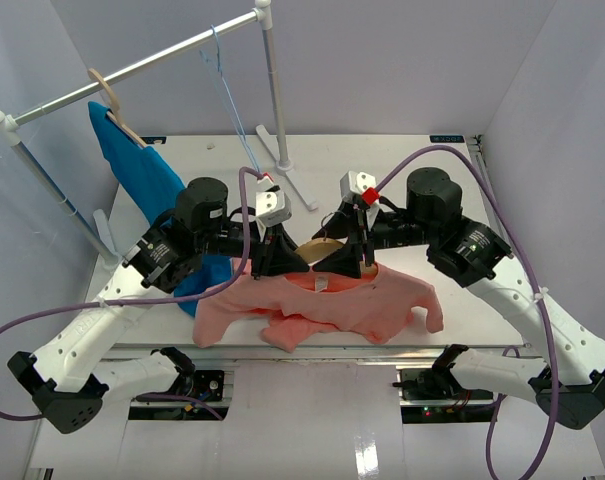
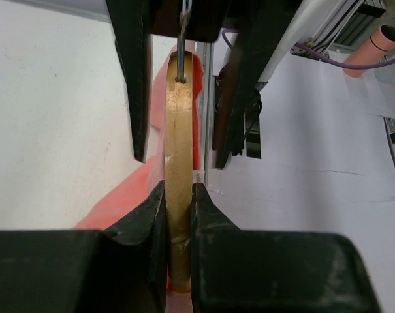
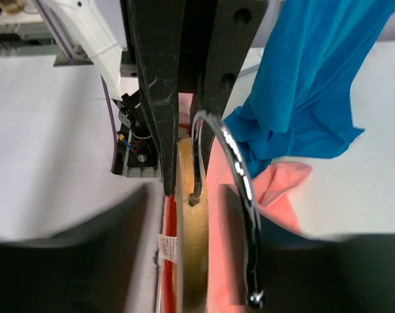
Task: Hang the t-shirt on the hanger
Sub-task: Place the T-shirt on the hanger, then place the hanger at the clothesline.
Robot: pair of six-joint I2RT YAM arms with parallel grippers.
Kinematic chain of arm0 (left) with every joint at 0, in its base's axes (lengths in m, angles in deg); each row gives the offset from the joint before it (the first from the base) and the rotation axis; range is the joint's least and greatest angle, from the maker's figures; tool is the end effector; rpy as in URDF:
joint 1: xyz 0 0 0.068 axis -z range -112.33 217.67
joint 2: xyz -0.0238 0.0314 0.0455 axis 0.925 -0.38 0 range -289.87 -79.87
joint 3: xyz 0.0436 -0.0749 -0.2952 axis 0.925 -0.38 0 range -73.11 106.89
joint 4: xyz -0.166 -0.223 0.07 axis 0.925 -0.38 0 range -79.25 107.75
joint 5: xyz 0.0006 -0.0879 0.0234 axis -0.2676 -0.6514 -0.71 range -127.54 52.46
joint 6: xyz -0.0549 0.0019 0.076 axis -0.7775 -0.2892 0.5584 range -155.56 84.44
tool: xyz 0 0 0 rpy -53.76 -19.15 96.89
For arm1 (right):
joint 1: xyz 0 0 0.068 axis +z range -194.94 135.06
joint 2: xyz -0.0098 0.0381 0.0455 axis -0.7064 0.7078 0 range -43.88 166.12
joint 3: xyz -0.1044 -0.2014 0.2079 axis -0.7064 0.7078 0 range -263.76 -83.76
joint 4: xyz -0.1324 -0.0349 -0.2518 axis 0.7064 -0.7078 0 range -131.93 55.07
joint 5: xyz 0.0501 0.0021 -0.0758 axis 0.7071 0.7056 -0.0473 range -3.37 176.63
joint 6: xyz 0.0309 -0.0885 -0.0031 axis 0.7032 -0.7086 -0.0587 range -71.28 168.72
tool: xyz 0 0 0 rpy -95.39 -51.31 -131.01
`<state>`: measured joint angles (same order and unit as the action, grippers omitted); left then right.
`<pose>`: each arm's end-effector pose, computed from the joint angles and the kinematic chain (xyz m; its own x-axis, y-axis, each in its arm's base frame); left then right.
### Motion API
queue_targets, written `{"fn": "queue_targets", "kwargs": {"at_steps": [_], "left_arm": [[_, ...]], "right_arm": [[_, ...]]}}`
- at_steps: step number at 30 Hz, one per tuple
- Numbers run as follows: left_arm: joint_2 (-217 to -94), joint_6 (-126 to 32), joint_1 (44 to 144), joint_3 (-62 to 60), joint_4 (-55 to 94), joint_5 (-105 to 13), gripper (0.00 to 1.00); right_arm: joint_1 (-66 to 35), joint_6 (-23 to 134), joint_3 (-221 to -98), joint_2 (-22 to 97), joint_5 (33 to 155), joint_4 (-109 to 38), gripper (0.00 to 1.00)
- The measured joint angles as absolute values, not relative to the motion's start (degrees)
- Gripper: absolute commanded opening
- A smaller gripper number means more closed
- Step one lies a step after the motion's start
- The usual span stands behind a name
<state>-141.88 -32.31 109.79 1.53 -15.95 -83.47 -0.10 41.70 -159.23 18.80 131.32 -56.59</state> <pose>0.1486 -0.2163 0.4485 -0.2115 0.2444 -0.9463 0.9774 0.0523 -0.2049 0.1470 0.2301 0.4780 0.0129 -0.1096 -0.9939 -0.9999 0.0007 -0.0130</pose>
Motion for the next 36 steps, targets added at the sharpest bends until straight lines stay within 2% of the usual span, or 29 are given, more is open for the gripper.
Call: {"fn": "queue_targets", "kwargs": {"at_steps": [3, 9, 13, 24, 31, 36], "left_arm": [[-140.08, -34.75, 109.77, -1.33, -16.88, -81.59, 0.0], [-133.58, -38.31, 109.78, -6.57, -19.59, -73.56, 0.0], [-129.86, -41.62, 109.77, -7.72, -21.81, -64.11, 0.0], [-129.6, -53.32, 109.77, -11.06, -27.6, -30.27, 0.0], [-126.53, -59.94, 109.78, -11.53, -27.72, -16.82, 0.0], [-128.27, -63.07, 109.77, -11.27, -26.41, -12.53, 0.0]], "right_arm": [[0.03, 42.28, -157.45, 17.3, 127.86, -55.91, 0.88], [0.07, 44.88, -154.87, 11.75, 117.72, -55.25, 0.98], [0.07, 45.97, -153.96, 7.24, 112.33, -54.58, 0.98], [0.07, 47.29, -151.7, -4.24, 104.53, -54.02, 0.98], [0.07, 47.22, -150.48, -7.81, 102.89, -54.06, 0.98], [0.07, 47.24, -149.56, -7.86, 102.38, -54.09, 0.98]]}}
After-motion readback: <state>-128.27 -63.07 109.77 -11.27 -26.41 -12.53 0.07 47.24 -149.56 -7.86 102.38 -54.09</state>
